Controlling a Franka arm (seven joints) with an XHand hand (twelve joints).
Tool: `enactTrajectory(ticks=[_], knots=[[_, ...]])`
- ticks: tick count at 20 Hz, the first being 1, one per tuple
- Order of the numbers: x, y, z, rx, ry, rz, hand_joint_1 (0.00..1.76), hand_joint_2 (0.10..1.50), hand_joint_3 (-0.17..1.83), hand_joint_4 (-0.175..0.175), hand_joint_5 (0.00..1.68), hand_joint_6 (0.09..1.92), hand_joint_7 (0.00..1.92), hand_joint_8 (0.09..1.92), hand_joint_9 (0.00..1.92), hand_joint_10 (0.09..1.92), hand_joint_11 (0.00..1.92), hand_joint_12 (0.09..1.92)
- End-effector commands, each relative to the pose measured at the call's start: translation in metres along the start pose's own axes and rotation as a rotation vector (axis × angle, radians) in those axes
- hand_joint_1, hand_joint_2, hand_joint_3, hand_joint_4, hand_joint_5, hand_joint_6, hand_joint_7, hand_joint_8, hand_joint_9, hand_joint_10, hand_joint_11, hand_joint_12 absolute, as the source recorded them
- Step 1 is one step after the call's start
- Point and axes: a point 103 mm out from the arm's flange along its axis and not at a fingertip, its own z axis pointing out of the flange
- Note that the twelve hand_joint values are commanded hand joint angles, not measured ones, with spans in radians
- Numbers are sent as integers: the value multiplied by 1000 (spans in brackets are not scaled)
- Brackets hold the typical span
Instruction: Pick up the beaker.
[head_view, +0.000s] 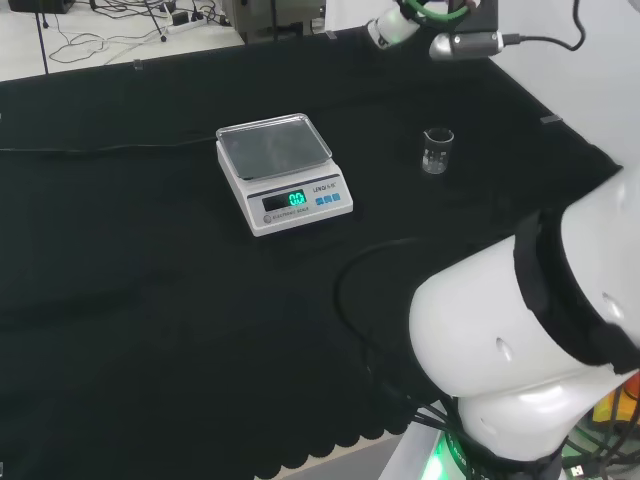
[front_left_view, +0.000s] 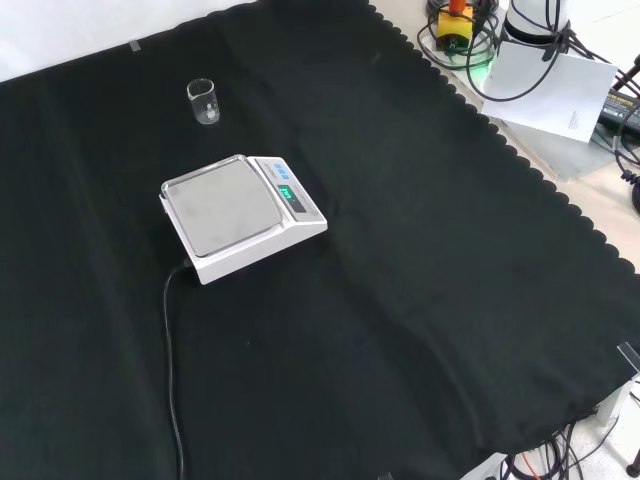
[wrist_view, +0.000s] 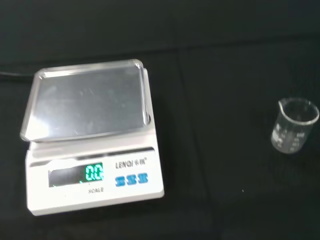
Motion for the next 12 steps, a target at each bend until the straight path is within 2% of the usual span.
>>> enactTrajectory(ticks=[1,4,7,12], knots=[[-33,60,39,53,40,6,596,991,77,20,361,87,252,617,196,810,0,1064],[-49,74,43,44,67,5,597,991,79,17,365,87,255,619,198,811,0,1067],[-68,88,49,42,93,23,598,991,81,14,372,87,263,623,207,813,0,1076],[-97,108,64,48,86,44,599,992,84,12,379,87,266,626,211,814,0,1084]])
